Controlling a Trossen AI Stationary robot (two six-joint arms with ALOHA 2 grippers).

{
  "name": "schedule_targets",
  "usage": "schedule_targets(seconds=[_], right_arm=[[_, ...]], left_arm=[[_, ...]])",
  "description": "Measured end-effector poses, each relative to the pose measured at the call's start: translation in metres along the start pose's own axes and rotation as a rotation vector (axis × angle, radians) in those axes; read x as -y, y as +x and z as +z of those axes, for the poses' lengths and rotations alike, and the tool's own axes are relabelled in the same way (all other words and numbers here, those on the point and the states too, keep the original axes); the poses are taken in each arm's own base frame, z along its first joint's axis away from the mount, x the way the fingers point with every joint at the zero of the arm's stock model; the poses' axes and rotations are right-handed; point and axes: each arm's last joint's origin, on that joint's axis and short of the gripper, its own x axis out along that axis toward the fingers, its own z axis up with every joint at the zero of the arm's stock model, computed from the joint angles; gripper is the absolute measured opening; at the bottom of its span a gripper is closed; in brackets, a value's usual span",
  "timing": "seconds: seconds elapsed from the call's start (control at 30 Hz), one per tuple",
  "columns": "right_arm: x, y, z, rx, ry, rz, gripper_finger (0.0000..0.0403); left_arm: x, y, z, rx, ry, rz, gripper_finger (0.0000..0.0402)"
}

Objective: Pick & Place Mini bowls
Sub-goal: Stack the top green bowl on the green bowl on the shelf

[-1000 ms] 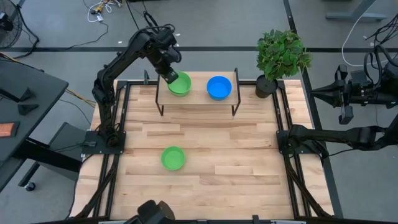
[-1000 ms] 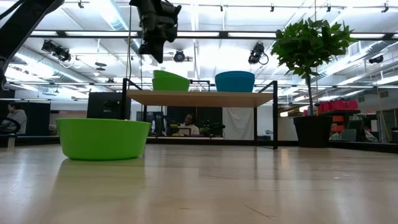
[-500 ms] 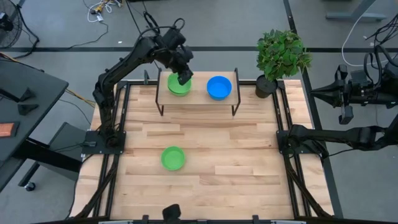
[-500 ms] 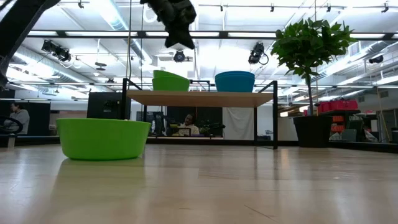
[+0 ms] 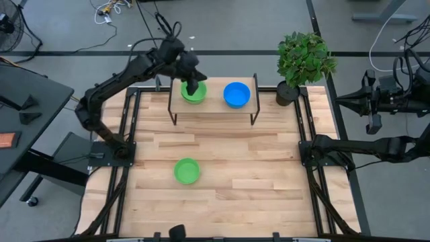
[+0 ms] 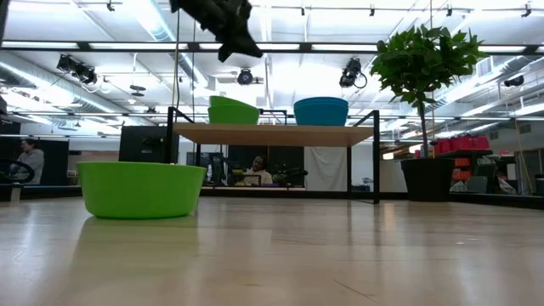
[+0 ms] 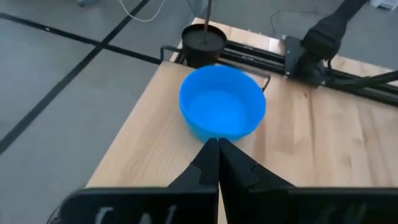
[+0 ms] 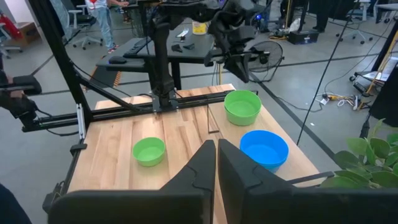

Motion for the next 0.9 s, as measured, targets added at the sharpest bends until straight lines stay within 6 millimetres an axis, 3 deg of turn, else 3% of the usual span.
schedule_targets(seconds=[0.3, 0.67, 0.9], right_arm=[[0.0, 0.0, 0.0, 0.0, 0.0, 0.0, 0.0023], [0.0, 0.0, 0.0, 0.0, 0.0, 0.0, 0.0023], [0.0, 0.0, 0.0, 0.0, 0.0, 0.0, 0.0023]], left_arm=[[-0.007, -0.003, -0.037, 0.006, 0.062, 0.019, 0.0001], [-0.015, -0.008, -0.04, 0.011, 0.059, 0.043, 0.0001], [-0.027, -0.005, -0.053, 0.0, 0.077, 0.04, 0.0]])
